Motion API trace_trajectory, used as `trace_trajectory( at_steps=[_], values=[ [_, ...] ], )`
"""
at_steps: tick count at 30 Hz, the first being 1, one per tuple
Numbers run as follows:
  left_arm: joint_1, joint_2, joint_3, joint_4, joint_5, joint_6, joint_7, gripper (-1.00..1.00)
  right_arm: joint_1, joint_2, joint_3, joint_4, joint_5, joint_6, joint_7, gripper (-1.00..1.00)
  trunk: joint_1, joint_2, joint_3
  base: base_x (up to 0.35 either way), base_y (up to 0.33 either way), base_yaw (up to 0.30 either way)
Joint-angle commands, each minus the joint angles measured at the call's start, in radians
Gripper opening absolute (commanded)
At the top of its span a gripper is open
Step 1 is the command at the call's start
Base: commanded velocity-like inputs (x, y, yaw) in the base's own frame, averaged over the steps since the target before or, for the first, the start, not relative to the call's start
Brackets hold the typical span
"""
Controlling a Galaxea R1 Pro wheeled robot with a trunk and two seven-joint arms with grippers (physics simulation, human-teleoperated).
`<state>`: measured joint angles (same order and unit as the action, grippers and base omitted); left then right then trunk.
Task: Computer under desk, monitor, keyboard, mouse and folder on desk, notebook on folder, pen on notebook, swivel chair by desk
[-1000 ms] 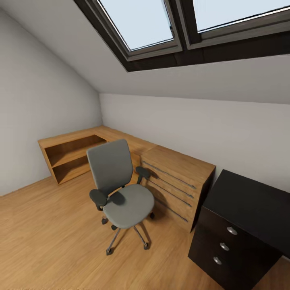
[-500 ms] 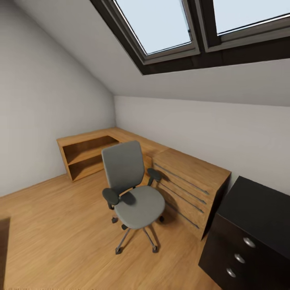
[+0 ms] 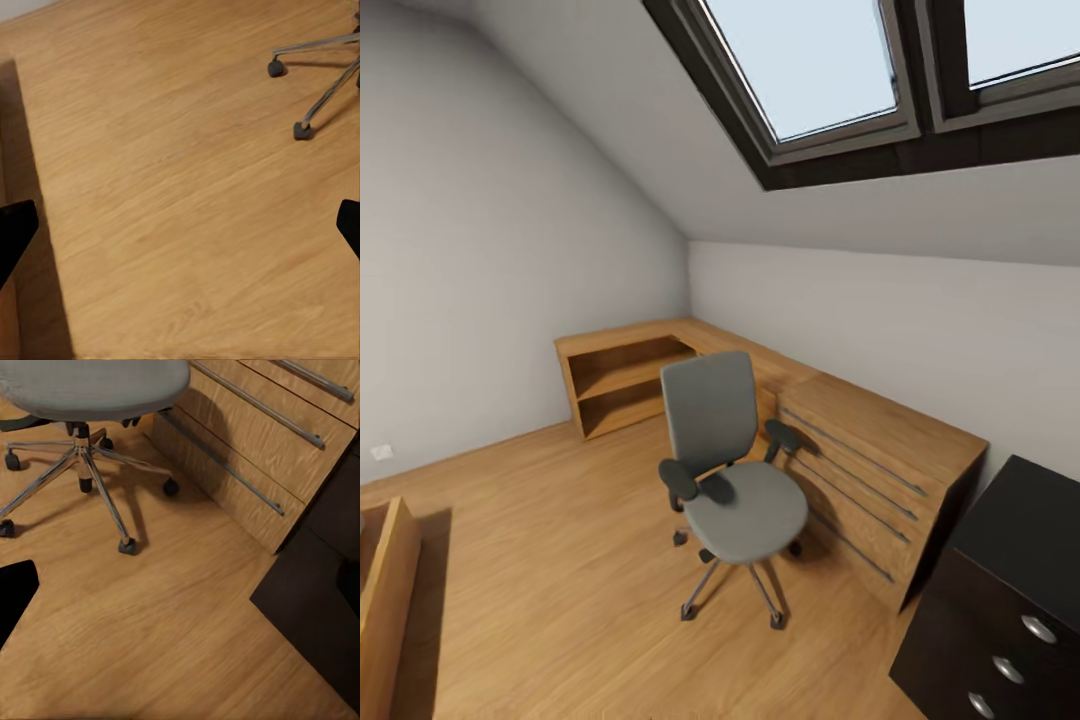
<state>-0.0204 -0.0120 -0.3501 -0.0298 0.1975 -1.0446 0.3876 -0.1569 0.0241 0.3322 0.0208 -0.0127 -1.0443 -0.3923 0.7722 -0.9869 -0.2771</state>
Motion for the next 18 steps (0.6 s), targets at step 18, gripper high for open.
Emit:
trace_trajectory(
  at_steps=[18],
  values=[
    [0.000, 0.000, -0.009, 0.001, 0.023, -0.003, 0.001, 1.00, -0.001, 0.000, 0.008, 0.002, -0.001, -0.003, -0.008, 1.00, 0.000, -0.001, -0.001, -0.032, 0.028, 0.276]
  ],
)
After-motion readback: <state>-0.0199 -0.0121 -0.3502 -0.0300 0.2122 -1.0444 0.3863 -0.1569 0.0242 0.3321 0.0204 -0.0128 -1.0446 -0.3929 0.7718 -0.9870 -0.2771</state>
